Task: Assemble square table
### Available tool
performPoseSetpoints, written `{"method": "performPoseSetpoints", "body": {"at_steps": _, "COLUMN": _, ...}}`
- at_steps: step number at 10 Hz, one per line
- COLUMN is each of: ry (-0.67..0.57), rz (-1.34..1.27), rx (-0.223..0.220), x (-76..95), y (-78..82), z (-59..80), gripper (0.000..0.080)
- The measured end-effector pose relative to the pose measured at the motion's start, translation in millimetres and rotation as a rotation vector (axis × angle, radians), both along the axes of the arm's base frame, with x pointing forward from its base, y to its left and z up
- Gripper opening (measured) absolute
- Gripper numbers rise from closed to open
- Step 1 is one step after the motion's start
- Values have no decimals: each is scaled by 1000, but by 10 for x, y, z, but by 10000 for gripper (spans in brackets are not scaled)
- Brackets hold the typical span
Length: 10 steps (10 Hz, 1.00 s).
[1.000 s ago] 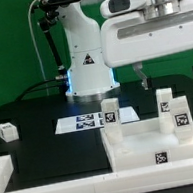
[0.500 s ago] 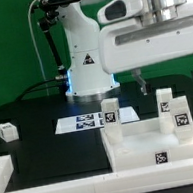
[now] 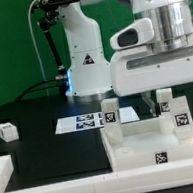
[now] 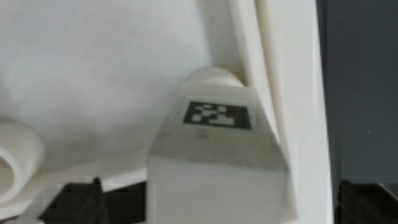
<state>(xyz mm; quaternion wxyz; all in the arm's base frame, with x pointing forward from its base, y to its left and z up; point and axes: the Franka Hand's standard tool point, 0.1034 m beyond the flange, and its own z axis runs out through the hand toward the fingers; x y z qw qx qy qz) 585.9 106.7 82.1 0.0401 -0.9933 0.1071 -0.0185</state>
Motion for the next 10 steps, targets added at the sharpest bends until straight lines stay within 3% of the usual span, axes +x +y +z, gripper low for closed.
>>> {"method": "performPoseSetpoints", "body": {"at_steps": 4, "ry": -12, "rz": -37, "rx": -2, "x": 4, "y": -1, "z": -15, "gripper": 638}}
{"method": "performPoseSetpoints", "body": {"at_steps": 6, "ry": -3, "rz": -152, "rx": 5, "x": 4, "y": 2, "z": -17, "gripper": 286}}
{"method": "performPoseSetpoints", "body": {"at_steps": 10, "ry": 17, "rz": -403, "rx": 18, "x": 1, "y": 4, "z": -24, "gripper": 289}}
